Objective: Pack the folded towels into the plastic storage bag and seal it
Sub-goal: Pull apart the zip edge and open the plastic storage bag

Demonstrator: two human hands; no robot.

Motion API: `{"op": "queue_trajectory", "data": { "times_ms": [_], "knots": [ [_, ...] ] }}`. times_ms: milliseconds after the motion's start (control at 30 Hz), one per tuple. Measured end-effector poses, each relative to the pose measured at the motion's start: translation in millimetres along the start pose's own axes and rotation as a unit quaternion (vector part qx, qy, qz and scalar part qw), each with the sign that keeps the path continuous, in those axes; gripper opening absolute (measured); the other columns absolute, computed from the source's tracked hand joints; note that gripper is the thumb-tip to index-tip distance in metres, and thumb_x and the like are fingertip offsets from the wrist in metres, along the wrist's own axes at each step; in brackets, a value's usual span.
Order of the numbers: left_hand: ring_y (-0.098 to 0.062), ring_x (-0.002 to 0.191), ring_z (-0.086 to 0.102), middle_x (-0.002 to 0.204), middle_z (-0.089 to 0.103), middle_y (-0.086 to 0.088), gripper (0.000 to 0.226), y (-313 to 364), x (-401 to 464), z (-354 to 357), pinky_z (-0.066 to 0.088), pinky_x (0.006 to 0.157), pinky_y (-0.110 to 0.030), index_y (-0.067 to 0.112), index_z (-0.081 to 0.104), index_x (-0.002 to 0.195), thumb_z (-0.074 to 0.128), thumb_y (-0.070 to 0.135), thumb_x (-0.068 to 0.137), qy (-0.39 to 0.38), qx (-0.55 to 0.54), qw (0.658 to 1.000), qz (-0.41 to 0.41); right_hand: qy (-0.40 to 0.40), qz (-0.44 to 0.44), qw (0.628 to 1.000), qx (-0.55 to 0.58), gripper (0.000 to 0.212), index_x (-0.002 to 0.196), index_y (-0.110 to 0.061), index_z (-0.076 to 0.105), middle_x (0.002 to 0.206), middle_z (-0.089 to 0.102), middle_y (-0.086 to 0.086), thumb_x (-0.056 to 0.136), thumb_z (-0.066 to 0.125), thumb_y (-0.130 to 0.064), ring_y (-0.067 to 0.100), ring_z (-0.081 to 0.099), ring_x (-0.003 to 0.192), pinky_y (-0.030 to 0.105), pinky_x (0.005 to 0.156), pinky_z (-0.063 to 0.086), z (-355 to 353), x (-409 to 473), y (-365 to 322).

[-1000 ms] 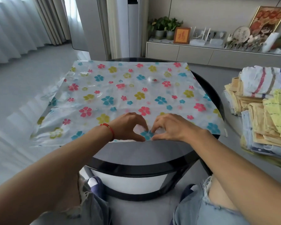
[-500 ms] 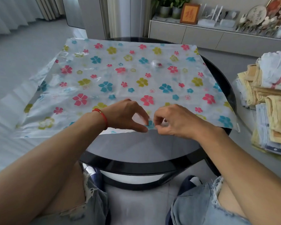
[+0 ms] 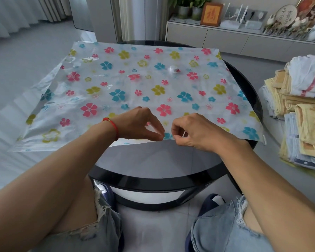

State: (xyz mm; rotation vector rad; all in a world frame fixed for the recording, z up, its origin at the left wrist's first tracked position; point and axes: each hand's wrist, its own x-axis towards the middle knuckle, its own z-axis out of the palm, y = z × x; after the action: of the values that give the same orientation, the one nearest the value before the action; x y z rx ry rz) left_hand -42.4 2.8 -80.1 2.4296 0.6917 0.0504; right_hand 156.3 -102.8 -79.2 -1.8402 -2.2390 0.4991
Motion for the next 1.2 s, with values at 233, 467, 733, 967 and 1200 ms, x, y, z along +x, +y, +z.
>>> {"op": "queue_trajectory", "data": {
  "times_ms": [233, 467, 733, 967, 1200],
  "knots": [
    [-0.008, 0.083, 0.071, 0.100, 0.078, 0.004, 0.019, 11, 1, 5, 0.057, 0.081, -0.016, 0.017, 0.081, 0.099, 0.075, 0.029, 0.085, 0.021, 0.091, 0.994, 0.049, -0.004, 0.013, 1.000, 0.006, 0.005, 0.092, -0.017, 0.069, 0.088, 0.065, -0.007, 0.090, 0.072, -0.014, 0.012, 0.065, 0.080, 0.038, 0.076, 0.061, 1, 2, 0],
    [-0.017, 0.065, 0.067, 0.086, 0.076, -0.003, 0.012, 26, 1, 13, 0.061, 0.067, -0.029, 0.014, 0.082, 0.089, 0.072, 0.015, 0.082, 0.031, 0.194, 0.978, 0.075, 0.056, 0.025, 0.998, 0.000, 0.006, 0.096, -0.018, 0.073, 0.098, 0.068, -0.004, 0.091, 0.073, -0.021, 0.015, 0.060, 0.094, 0.041, 0.084, 0.057, 9, -12, -4],
    [-0.019, 0.060, 0.059, 0.073, 0.070, -0.003, 0.010, 28, -2, 20, 0.051, 0.056, -0.027, 0.012, 0.075, 0.077, 0.065, 0.015, 0.076, 0.050, 0.187, 0.979, 0.059, 0.066, 0.225, 0.938, 0.255, 0.018, 0.079, -0.018, 0.075, 0.066, 0.077, -0.003, 0.093, 0.070, -0.028, 0.010, 0.071, 0.054, 0.024, 0.047, 0.053, 33, -40, -18],
    [-0.013, 0.065, 0.068, 0.073, 0.074, -0.001, 0.006, 31, -7, 11, 0.057, 0.065, -0.027, 0.010, 0.078, 0.080, 0.073, 0.010, 0.077, 0.125, 0.094, 0.986, 0.059, 0.173, 0.271, 0.758, 0.568, 0.026, 0.099, 0.001, 0.072, 0.084, 0.075, 0.019, 0.097, 0.072, -0.025, 0.030, 0.075, 0.061, 0.032, 0.056, 0.060, 59, -20, -35],
    [-0.013, 0.066, 0.068, 0.072, 0.073, -0.002, 0.002, 32, -10, 4, 0.058, 0.066, -0.032, 0.007, 0.075, 0.078, 0.073, 0.008, 0.078, 0.154, 0.066, 0.985, 0.050, 0.189, 0.230, 0.719, 0.628, 0.012, 0.093, 0.000, 0.077, 0.086, 0.080, 0.017, 0.097, 0.069, -0.008, 0.033, 0.079, 0.077, 0.031, 0.065, 0.063, 55, -15, -37]
  ]
}}
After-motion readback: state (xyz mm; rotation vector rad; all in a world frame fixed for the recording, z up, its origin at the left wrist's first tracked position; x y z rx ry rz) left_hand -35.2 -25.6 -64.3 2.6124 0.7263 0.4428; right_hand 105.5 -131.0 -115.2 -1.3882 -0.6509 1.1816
